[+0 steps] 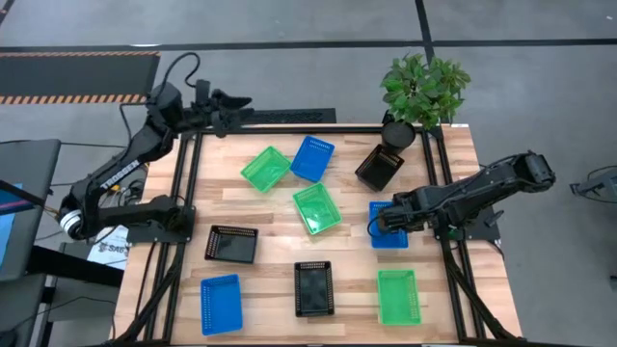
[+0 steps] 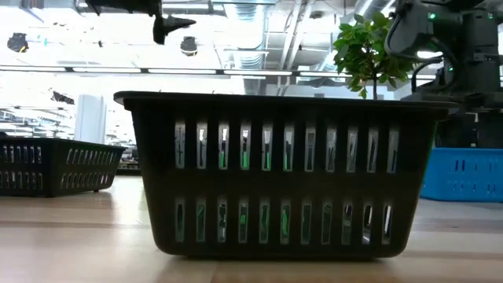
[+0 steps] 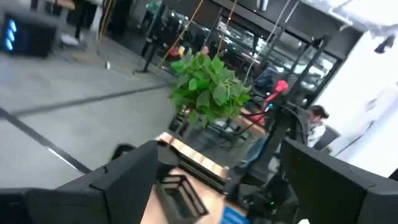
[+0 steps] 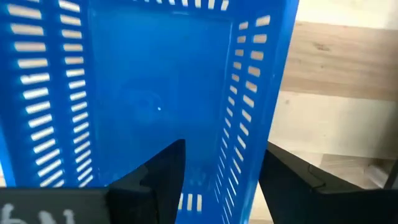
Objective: Stack baskets by color
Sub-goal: Stack the middle blue bin on the top blue bin, then stack the middle green bin on the top green bin
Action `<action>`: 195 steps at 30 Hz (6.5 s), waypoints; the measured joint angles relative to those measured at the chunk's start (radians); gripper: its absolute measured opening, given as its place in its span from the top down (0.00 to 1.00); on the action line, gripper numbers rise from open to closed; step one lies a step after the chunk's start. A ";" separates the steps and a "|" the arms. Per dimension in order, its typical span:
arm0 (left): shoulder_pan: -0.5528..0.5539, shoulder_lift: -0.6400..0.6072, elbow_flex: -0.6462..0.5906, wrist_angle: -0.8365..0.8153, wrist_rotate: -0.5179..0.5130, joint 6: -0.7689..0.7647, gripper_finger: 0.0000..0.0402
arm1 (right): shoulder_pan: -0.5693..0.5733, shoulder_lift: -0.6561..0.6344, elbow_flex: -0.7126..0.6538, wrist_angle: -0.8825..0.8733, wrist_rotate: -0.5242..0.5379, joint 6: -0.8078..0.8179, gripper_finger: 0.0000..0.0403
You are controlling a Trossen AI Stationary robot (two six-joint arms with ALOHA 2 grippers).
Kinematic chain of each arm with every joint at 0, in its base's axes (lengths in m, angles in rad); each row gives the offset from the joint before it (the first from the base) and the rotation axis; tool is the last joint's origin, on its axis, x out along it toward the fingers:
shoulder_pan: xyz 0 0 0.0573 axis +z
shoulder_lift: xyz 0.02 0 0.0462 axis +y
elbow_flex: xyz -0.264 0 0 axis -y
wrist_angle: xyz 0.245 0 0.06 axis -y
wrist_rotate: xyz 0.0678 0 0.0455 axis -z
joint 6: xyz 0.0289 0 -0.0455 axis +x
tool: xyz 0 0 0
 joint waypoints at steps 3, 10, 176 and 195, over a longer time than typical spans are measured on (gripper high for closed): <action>-0.001 -0.043 0.000 -0.038 -0.012 0.045 0.19 | -0.012 0.000 0.000 0.000 0.001 -0.008 0.51; -0.001 -0.128 -0.078 -0.108 -0.061 0.041 0.19 | -0.014 0.000 0.000 0.000 0.000 -0.011 0.76; -0.003 -0.181 -0.381 -0.204 -0.396 -0.080 0.19 | -0.186 0.449 0.365 0.516 0.027 -0.393 0.54; -0.003 0.002 -0.381 -0.309 -0.425 -0.031 0.19 | -0.171 0.444 0.377 0.398 -0.058 -0.289 0.95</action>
